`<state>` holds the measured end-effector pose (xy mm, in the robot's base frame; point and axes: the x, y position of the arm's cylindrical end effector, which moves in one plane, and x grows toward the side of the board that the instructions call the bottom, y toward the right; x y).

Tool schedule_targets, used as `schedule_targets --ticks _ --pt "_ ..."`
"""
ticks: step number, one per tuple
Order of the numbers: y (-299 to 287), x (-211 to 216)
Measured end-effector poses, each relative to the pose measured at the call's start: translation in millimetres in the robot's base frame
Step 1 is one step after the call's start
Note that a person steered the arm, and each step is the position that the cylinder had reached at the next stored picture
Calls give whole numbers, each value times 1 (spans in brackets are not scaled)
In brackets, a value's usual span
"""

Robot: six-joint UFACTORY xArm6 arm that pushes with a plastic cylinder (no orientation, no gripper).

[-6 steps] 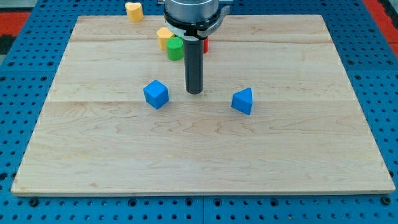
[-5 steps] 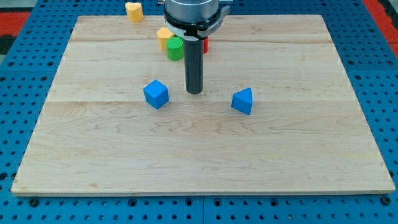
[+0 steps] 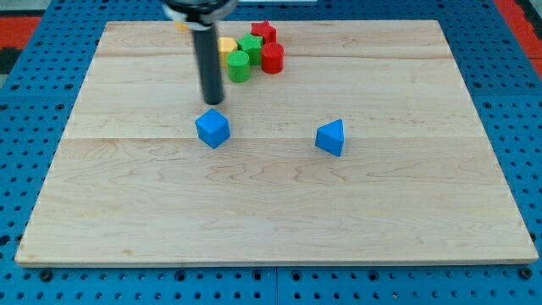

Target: Place the blue cube on the top left of the blue triangle

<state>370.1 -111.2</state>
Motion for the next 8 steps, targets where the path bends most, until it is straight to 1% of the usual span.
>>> schedule_targets --ticks 1,2,3,4,5,6,7,8 --pt "-64 23" --pt "-34 60" --pt "48 67" --pt "101 67" --pt "136 62" --pt "141 45" --pt "104 44" --pt "52 42"
